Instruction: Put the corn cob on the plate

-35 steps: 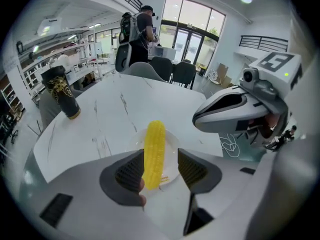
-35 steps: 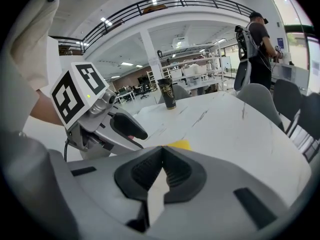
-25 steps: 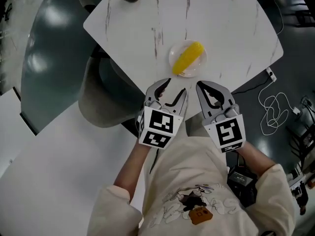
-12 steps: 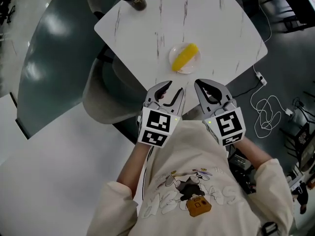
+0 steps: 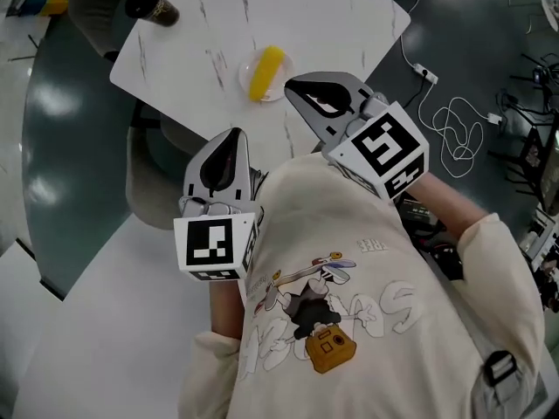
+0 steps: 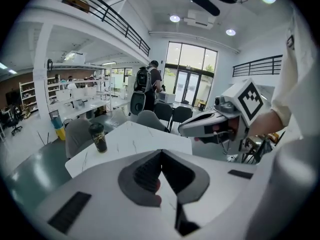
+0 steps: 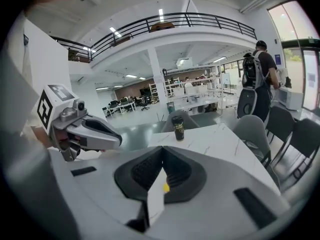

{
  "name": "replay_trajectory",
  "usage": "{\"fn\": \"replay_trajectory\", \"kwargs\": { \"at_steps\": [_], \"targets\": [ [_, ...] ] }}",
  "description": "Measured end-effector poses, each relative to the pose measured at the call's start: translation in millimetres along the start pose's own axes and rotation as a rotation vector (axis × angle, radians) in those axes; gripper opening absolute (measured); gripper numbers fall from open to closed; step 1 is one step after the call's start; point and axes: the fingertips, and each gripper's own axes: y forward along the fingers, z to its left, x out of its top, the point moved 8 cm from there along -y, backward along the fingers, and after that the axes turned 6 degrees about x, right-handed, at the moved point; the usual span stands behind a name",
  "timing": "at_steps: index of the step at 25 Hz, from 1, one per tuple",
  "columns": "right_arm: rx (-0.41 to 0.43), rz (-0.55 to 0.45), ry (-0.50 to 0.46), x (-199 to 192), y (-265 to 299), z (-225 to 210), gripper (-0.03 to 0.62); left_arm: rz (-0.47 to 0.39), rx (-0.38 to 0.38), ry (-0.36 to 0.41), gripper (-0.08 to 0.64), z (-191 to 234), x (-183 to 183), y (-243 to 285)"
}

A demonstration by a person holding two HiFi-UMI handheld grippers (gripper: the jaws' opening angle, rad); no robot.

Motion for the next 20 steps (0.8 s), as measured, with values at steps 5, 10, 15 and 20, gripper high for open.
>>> {"fn": "replay_trajectory", "kwargs": {
  "at_steps": [5,10,15,20],
  "targets": [
    [0.049,-0.042,-0.017,22.8,-18.6,27.1,0.005,-0.027,0.006,-0.002,0.005,-9.3,7.4,-12.7],
    [0.067,-0.069,0.006,18.3,-28.2,58.3,0.005,-0.028,-0.013,-0.033,0.005,-18.9,8.1,-11.4],
    [0.038,-0.109,0.076,17.4,-24.8,52.0,0.005,-0.005,-0.045,-0.024,0.005,-18.8,8.2,-9.5],
    [0.066,-0.069,0.047,7.7,-20.5,54.9,0.003,0.001,-0.033,-0.071,0.005,-12.0,2.3,-5.0]
  ]
}}
